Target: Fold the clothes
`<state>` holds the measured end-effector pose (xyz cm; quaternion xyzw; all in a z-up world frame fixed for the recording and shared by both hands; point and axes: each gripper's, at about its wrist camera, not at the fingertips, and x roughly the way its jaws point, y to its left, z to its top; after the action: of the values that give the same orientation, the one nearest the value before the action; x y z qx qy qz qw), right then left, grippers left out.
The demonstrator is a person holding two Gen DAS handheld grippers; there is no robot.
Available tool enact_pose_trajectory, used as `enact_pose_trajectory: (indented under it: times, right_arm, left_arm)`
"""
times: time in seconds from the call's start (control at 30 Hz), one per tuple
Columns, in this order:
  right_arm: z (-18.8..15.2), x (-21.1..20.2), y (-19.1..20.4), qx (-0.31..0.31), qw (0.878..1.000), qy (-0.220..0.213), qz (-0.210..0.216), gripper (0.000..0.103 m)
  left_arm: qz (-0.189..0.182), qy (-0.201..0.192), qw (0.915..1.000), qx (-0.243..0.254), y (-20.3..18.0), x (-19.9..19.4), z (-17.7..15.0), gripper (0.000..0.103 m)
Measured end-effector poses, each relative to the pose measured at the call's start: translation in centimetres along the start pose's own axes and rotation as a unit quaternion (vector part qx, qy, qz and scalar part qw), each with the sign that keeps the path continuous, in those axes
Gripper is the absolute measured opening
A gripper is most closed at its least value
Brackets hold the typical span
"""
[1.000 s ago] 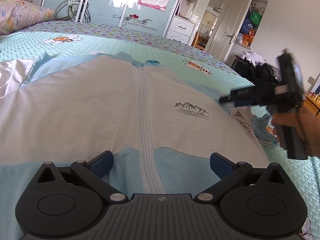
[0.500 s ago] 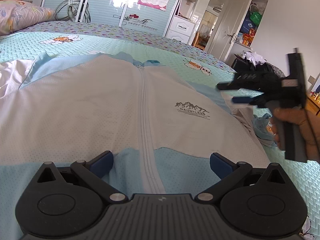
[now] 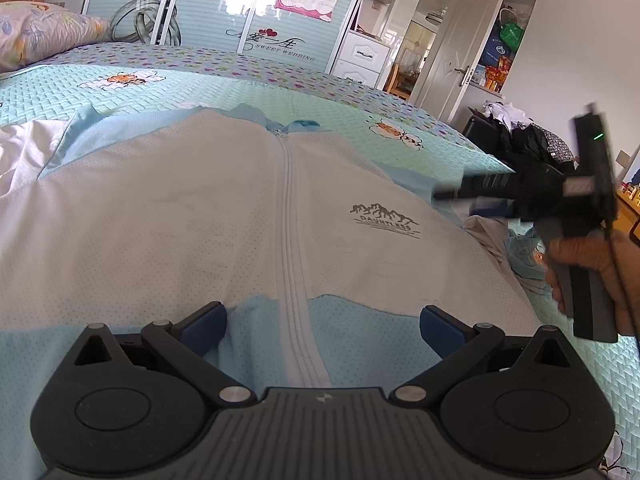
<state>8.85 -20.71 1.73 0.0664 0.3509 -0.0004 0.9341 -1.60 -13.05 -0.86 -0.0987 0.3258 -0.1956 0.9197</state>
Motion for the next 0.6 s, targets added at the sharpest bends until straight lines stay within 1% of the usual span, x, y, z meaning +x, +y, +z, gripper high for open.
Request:
enact_pose_trajectory:
  times: [0.03, 0.1, 0.17, 0.23, 0.27, 0.3, 0.37, 0.4, 0.47, 0.5, 0.57, 0.6]
  right_arm:
    - [-0.3, 0.4, -0.2, -0.005, 1.0, 0.019, -0.019, 0.072]
    - [-0.5, -1.2, -1.1, 0.025, 0.999, -0.021, -0.024, 0.072]
    - [-1.0, -3.6, -1.5, 0.044, 0.997, -0.069, -0.008, 0.072]
    - [-2.2, -5.3, -0.8, 0.026, 0.996, -0.086, 0.014, 0.077]
    - [-2.8, -6.1, -0.5, 0.017, 0.995, -0.095, 0.025, 0.086]
    - [-3.5, -5.9, -0.3, 0.008, 0.996, -0.079, 0.032, 0.092]
    - [-4.6, -4.7, 0.2, -0.007, 0.999, -0.04, 0.023, 0.092]
    - [-5.5, -4.3, 0.4, -0.022, 0.999, -0.037, 0.009, 0.092]
    - [-6.3, -4.6, 1.2, -0.055, 0.997, -0.053, -0.01, 0.093]
    - [-6.7, -4.8, 1.6, -0.071, 0.995, -0.061, -0.019, 0.098]
    - [-7.0, -4.8, 2.3, -0.096, 0.992, -0.067, -0.04, 0.103]
    - [-7.2, -5.1, 2.8, -0.106, 0.991, -0.069, -0.049, 0.103]
  left_arm:
    - [0.0, 0.0, 1.0, 0.0, 0.0, 0.0, 0.0, 0.102]
    - [-0.001, 0.0, 1.0, -0.001, 0.1, 0.0, 0.0, 0.102]
    - [-0.001, 0.0, 1.0, -0.001, 0.1, 0.0, 0.0, 0.102]
    - [0.0, 0.0, 1.0, 0.0, 0.0, 0.0, 0.0, 0.102]
    - [0.0, 0.0, 1.0, 0.0, -0.1, 0.0, 0.0, 0.102]
    - [0.0, 0.0, 1.0, 0.0, -0.1, 0.0, 0.0, 0.102]
    - [0.0, 0.0, 1.0, 0.0, -0.1, 0.0, 0.0, 0.102]
    - [0.0, 0.0, 1.0, 0.001, -0.1, 0.0, 0.0, 0.102]
    - [0.002, -0.001, 1.0, 0.002, -0.2, 0.0, -0.1, 0.102]
    - [0.002, -0.001, 1.0, 0.002, -0.3, 0.0, -0.1, 0.102]
    - [0.003, -0.002, 1.0, 0.001, -0.3, 0.0, -0.2, 0.102]
    - [0.004, -0.002, 1.0, -0.002, -0.3, 0.0, -0.2, 0.102]
